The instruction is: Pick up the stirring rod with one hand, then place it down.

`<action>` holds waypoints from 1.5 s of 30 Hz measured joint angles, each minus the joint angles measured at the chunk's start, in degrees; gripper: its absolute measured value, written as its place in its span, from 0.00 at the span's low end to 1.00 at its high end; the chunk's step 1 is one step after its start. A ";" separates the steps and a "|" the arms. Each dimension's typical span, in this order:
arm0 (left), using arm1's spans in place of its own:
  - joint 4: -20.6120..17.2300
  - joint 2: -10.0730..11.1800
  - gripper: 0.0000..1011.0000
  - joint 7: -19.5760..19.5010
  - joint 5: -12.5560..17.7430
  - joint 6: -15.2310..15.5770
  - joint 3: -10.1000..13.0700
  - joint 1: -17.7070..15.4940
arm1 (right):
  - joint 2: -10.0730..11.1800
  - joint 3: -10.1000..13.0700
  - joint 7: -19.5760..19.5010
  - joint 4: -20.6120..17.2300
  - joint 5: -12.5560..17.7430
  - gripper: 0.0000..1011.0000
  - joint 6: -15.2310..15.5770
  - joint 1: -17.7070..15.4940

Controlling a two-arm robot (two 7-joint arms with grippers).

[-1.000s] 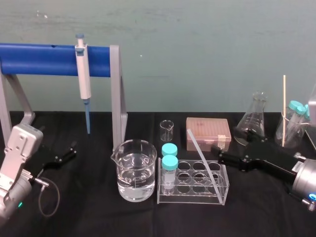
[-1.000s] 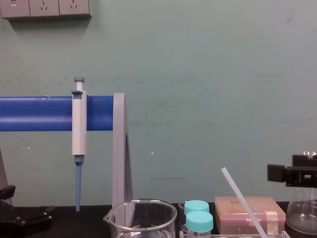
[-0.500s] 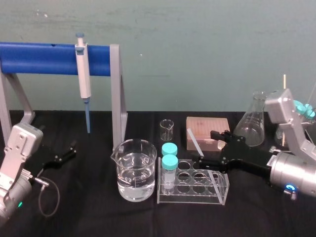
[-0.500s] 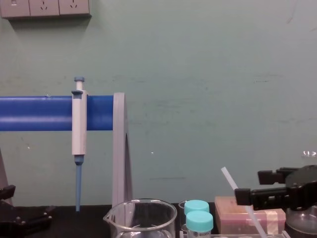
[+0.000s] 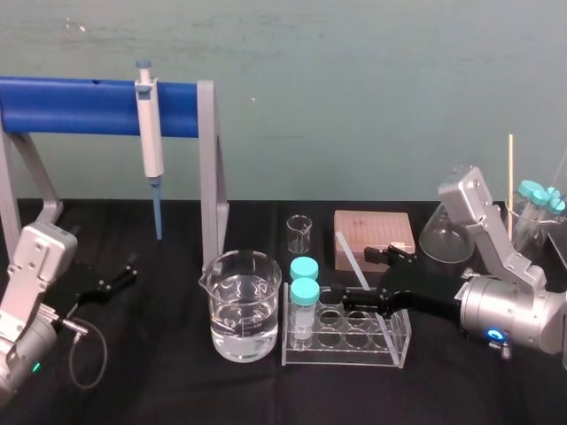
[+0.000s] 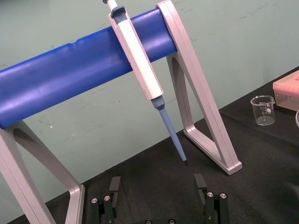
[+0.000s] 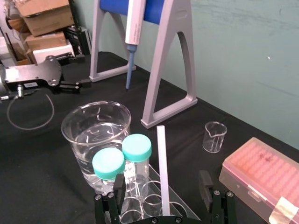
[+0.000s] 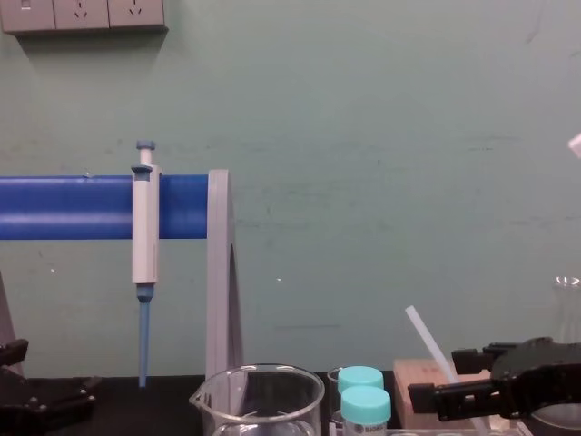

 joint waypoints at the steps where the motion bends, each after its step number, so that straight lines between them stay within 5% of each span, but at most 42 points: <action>1: 0.00 0.00 0.99 0.00 0.00 0.00 0.00 0.00 | -0.12 -0.03 -0.02 0.20 -0.06 0.99 0.03 0.07; 18: 0.00 0.00 0.99 0.00 0.00 0.00 0.00 0.00 | -0.90 -0.31 0.00 1.21 -0.90 0.95 -0.69 0.66; 29: 0.00 0.00 0.99 0.00 0.00 0.00 0.00 0.00 | -0.84 -0.27 -0.01 1.16 -0.80 0.67 -0.56 0.60; 45: 0.00 0.00 0.99 0.00 0.00 0.00 0.00 0.00 | -0.81 -0.25 -0.07 1.11 -0.70 0.14 -0.48 0.59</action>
